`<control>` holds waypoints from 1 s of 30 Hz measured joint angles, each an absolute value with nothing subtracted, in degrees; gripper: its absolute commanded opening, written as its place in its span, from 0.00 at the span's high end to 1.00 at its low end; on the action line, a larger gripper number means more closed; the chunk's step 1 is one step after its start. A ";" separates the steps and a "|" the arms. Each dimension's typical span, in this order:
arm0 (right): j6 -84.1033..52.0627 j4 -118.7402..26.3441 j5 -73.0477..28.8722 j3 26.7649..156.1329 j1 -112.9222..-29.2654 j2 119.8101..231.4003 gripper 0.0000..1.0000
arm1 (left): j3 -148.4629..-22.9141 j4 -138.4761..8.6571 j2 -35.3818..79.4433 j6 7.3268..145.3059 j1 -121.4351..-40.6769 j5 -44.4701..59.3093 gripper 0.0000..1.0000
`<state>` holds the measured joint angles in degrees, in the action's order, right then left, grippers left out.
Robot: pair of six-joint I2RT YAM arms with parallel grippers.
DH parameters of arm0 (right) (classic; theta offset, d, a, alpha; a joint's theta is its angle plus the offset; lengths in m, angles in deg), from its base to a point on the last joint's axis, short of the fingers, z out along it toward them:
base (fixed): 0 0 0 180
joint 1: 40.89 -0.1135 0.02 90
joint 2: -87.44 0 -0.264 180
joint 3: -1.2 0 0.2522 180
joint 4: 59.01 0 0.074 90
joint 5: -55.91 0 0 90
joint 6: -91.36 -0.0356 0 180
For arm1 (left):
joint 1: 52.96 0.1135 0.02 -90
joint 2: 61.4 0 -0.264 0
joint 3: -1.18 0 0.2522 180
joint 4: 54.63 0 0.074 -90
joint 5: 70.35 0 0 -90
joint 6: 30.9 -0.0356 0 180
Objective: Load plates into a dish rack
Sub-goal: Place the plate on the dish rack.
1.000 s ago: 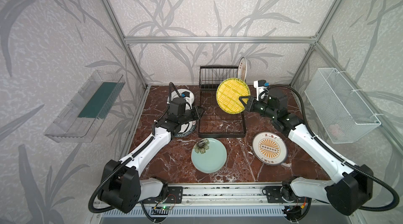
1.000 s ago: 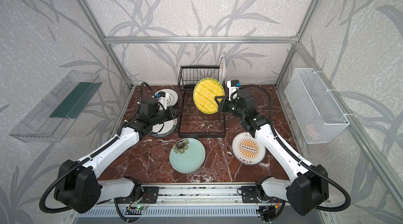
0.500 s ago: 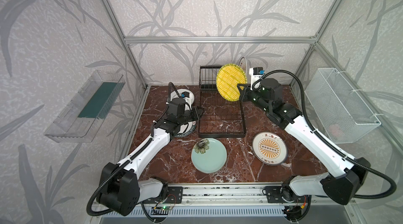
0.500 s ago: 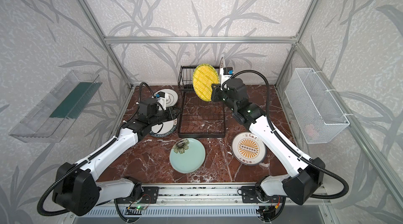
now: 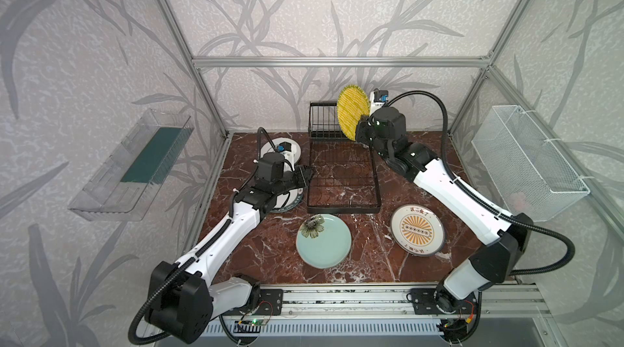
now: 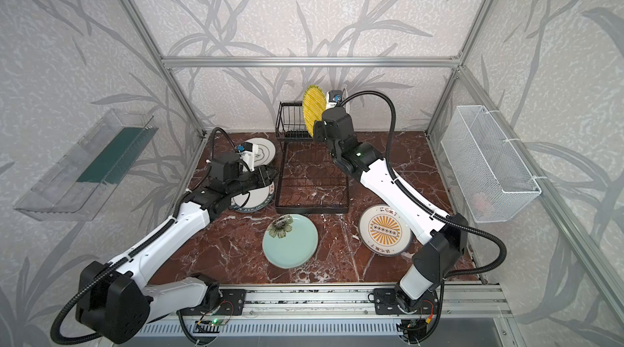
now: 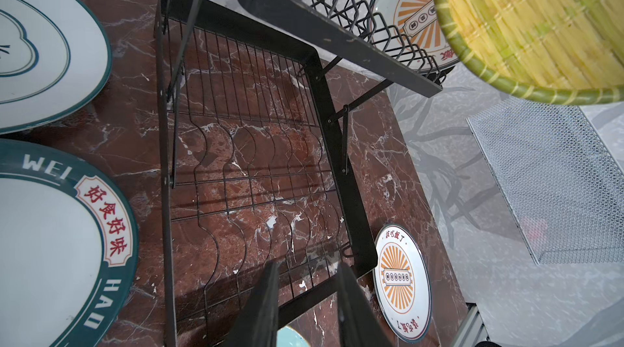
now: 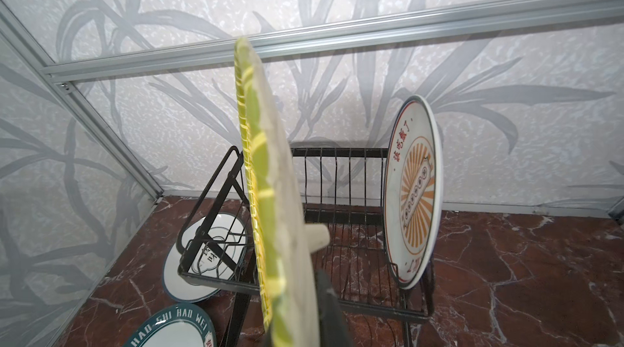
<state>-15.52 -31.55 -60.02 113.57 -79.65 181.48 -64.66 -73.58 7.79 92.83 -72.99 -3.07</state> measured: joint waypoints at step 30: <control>-15.02 -14.90 -80.92 140.82 -83.22 200.15 1.00 | -61.75 -72.51 9.32 92.18 -72.97 -2.70 0.71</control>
<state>-15.02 -14.90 -80.92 140.82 -83.22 200.15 -61.75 -72.51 9.32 92.18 -72.97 -2.70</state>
